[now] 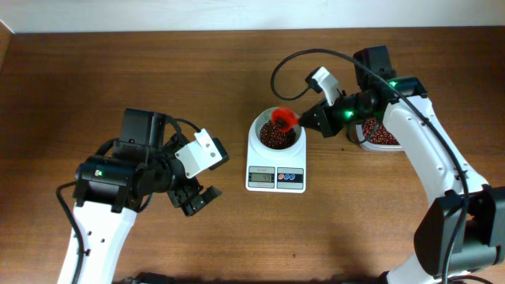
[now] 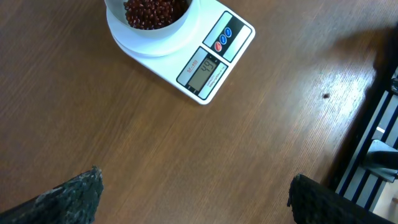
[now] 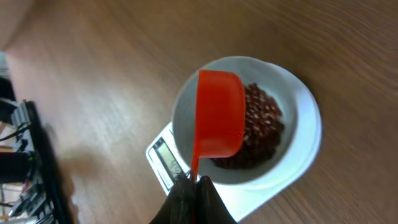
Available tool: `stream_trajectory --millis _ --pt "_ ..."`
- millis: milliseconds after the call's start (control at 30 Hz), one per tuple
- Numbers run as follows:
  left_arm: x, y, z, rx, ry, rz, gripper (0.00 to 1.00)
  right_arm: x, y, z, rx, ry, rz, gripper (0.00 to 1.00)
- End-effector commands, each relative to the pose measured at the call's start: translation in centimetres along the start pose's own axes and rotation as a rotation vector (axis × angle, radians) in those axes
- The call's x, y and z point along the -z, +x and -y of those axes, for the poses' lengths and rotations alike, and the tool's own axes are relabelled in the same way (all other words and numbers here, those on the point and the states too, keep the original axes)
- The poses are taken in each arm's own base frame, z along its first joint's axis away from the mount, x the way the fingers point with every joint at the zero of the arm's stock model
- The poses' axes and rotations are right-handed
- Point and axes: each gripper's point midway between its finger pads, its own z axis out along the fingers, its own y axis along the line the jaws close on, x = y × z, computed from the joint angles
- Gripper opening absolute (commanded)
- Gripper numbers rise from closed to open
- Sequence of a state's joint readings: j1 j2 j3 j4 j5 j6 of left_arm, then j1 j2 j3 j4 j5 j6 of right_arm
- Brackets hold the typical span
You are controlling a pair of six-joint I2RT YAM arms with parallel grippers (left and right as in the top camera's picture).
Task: Scoop and weigh 50g on scale
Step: 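Tilt the orange scoop to add a few beans into the bowl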
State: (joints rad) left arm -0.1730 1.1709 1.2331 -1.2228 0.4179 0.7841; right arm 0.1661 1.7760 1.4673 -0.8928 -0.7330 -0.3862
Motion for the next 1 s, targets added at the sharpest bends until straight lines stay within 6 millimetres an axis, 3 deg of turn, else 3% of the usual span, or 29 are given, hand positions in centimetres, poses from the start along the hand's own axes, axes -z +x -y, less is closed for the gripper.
stream_trajectory --millis 0,100,233,333,967 --pt "-0.1 0.0 0.2 0.011 0.006 0.001 0.99 -0.4 0.5 0.5 -0.035 0.022 -0.022 0.04" --pt "-0.1 0.0 0.2 0.011 0.007 0.0 0.99 -0.4 0.5 0.5 -0.034 0.022 -0.021 0.04" --pt "-0.1 0.0 0.2 0.011 0.006 0.001 0.99 -0.1 -0.9 -1.8 0.028 -0.125 0.059 0.04" --pt "-0.1 0.0 0.2 0.011 0.006 0.001 0.99 -0.4 0.7 1.2 -0.036 0.049 -0.03 0.04" --pt "-0.1 0.0 0.2 0.011 0.006 0.001 0.99 -0.4 0.2 0.5 -0.038 0.004 -0.005 0.04"
